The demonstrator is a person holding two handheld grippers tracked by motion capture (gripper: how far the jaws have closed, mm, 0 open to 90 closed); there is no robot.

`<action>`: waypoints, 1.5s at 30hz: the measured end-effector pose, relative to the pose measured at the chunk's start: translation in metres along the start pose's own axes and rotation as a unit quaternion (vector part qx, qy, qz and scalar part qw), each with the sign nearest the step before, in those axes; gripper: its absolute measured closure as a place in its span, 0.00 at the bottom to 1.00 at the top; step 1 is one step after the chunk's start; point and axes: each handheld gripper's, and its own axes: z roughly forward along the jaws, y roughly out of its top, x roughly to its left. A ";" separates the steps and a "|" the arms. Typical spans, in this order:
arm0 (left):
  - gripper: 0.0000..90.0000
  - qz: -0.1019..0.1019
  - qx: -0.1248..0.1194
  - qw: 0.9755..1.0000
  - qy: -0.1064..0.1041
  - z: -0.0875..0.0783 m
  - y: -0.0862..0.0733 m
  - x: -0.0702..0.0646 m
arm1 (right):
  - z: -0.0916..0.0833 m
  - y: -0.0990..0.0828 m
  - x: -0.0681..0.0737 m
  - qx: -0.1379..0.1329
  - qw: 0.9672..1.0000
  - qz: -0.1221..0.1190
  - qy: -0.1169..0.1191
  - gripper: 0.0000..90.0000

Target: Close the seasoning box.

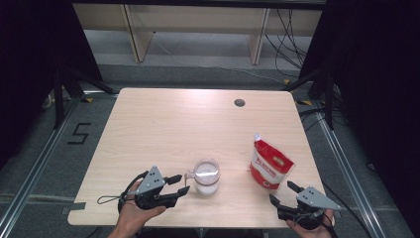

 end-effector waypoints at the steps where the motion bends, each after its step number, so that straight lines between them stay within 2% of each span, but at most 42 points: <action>1: 0.50 0.002 0.004 1.000 0.000 -0.001 -0.002 -0.001 | 0.001 0.000 -0.002 -0.004 1.000 -0.015 0.008 0.27; 2: 0.46 0.002 0.004 1.000 0.000 -0.001 -0.002 -0.001 | 0.001 0.000 -0.002 -0.004 1.000 -0.015 0.008 0.27; 3: 0.42 0.005 0.008 1.000 -0.002 0.000 -0.003 -0.001 | 0.001 0.001 -0.003 -0.008 1.000 -0.027 -0.001 0.27; 6: 0.36 0.010 0.019 1.000 0.003 0.001 -0.010 0.000 | 0.001 0.000 -0.002 -0.003 1.000 -0.018 0.007 0.26; 7: 0.35 -0.001 0.022 1.000 0.006 0.001 -0.012 -0.001 | 0.001 0.000 -0.002 -0.002 1.000 -0.020 0.006 0.26; 10: 0.31 0.002 0.030 1.000 0.008 0.000 -0.018 0.001 | 0.000 0.001 -0.002 -0.006 1.000 -0.029 -0.002 0.26; 11: 0.30 -0.009 0.033 0.999 0.011 -0.002 -0.021 0.000 | 0.001 0.001 -0.002 -0.006 1.000 -0.027 -0.002 0.26; 12: 0.29 -0.009 0.033 0.999 0.011 -0.002 -0.021 0.000 | 0.001 0.001 -0.002 -0.006 1.000 -0.027 -0.002 0.26; 14: 0.27 -0.007 0.030 0.999 0.010 -0.003 -0.022 0.000 | 0.001 0.001 -0.002 -0.001 1.000 -0.022 0.004 0.26; 15: 0.27 0.007 0.033 0.999 0.012 -0.005 -0.022 0.001 | 0.001 0.001 -0.002 -0.002 1.000 -0.023 0.004 0.26; 16: 0.27 0.001 0.032 0.999 0.013 -0.005 -0.024 0.000 | 0.001 0.000 -0.001 -0.006 1.000 -0.012 0.005 0.26; 17: 0.25 0.004 0.039 0.999 0.014 -0.006 -0.024 0.000 | 0.001 0.001 -0.002 -0.006 1.000 -0.018 0.003 0.26; 19: 0.22 -0.006 0.037 0.999 0.005 -0.006 -0.027 -0.002 | 0.000 0.001 -0.002 -0.010 1.000 -0.022 -0.004 0.26; 21: 0.18 -0.012 0.038 0.999 0.005 -0.006 -0.028 -0.003 | 0.001 0.000 -0.001 -0.006 1.000 -0.015 0.003 0.26; 24: 0.17 -0.010 0.039 0.999 0.003 -0.006 -0.029 -0.003 | 0.001 0.001 0.000 -0.004 1.000 -0.017 0.003 0.26; 27: 0.17 -0.008 0.042 0.999 -0.002 -0.006 -0.031 -0.004 | 0.000 0.000 0.002 0.003 1.000 -0.005 0.001 0.26; 29: 0.17 -0.008 0.044 0.999 -0.009 -0.005 -0.032 -0.005 | 0.000 0.000 0.000 -0.001 1.000 -0.011 -0.001 0.26; 31: 0.17 -0.009 0.041 0.999 -0.006 -0.005 -0.033 -0.006 | 0.001 0.000 -0.001 -0.006 1.000 -0.019 -0.003 0.26; 32: 0.17 -0.008 0.047 0.999 -0.010 -0.006 -0.034 -0.006 | -0.001 0.000 0.002 0.005 1.000 -0.001 0.000 0.26; 34: 0.17 -0.009 0.045 0.999 -0.010 -0.006 -0.035 -0.006 | 0.001 0.000 0.000 -0.001 1.000 -0.013 0.003 0.26; 36: 0.17 -0.005 0.053 0.999 -0.009 -0.007 -0.036 -0.006 | 0.002 0.000 0.000 -0.002 1.000 -0.020 0.008 0.26; 39: 0.17 -0.014 0.052 0.999 -0.008 -0.006 -0.039 -0.008 | 0.002 0.000 -0.001 -0.001 1.000 -0.019 0.010 0.26; 40: 0.17 -0.014 0.052 0.999 -0.008 -0.006 -0.039 -0.008 | 0.002 0.000 -0.001 -0.001 1.000 -0.019 0.010 0.26; 41: 0.17 -0.004 0.055 0.998 -0.004 -0.006 -0.040 -0.007 | 0.001 0.000 0.000 0.001 1.000 -0.017 0.003 0.26; 45: 0.17 -0.008 0.055 0.998 -0.006 -0.004 -0.043 -0.008 | 0.002 0.000 0.001 0.000 1.000 -0.019 0.004 0.26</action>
